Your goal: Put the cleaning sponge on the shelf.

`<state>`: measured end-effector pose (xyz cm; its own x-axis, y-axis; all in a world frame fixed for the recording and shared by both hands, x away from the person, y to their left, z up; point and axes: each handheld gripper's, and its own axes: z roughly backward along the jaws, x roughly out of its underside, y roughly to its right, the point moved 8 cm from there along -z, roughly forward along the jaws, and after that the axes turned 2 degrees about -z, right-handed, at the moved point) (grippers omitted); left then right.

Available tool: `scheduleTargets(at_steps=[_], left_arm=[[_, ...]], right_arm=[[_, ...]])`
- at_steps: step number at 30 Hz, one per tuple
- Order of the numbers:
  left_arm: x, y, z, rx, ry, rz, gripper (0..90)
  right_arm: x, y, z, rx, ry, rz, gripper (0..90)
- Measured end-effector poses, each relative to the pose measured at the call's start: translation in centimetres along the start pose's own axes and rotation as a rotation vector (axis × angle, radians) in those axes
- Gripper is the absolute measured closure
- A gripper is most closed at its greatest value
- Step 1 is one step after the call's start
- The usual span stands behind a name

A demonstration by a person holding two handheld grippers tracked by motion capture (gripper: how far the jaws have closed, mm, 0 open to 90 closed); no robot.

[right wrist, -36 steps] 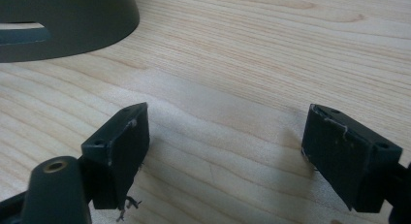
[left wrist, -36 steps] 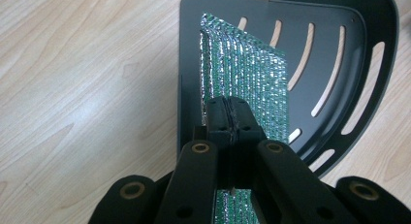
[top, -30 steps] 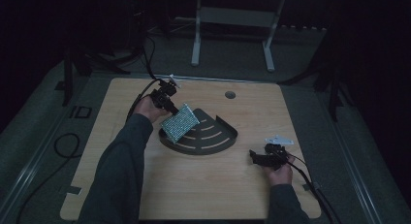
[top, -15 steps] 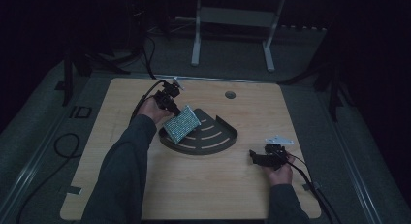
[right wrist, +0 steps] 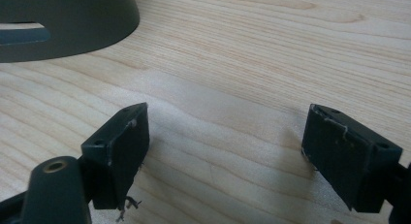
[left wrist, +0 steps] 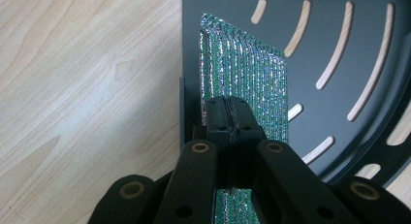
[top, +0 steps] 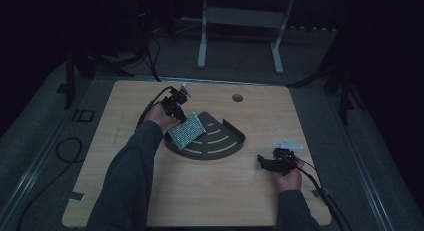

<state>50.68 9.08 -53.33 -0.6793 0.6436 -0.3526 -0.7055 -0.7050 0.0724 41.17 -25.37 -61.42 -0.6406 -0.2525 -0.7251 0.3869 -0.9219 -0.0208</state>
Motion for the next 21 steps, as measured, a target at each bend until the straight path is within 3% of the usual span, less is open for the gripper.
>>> scheduleTargets(at_steps=[6, 21], left_arm=[[0.5, -0.2, -0.5, -0.032, -0.030, -0.016, 89.7], [1.2, -0.2, -1.3, -0.063, -0.077, -0.031, 89.4]], right_arm=[[0.0, 0.0, 0.0, 0.000, 0.000, 0.000, 16.7], [0.0, 0.0, 0.0, 0.000, 0.000, 0.000, 16.7]])
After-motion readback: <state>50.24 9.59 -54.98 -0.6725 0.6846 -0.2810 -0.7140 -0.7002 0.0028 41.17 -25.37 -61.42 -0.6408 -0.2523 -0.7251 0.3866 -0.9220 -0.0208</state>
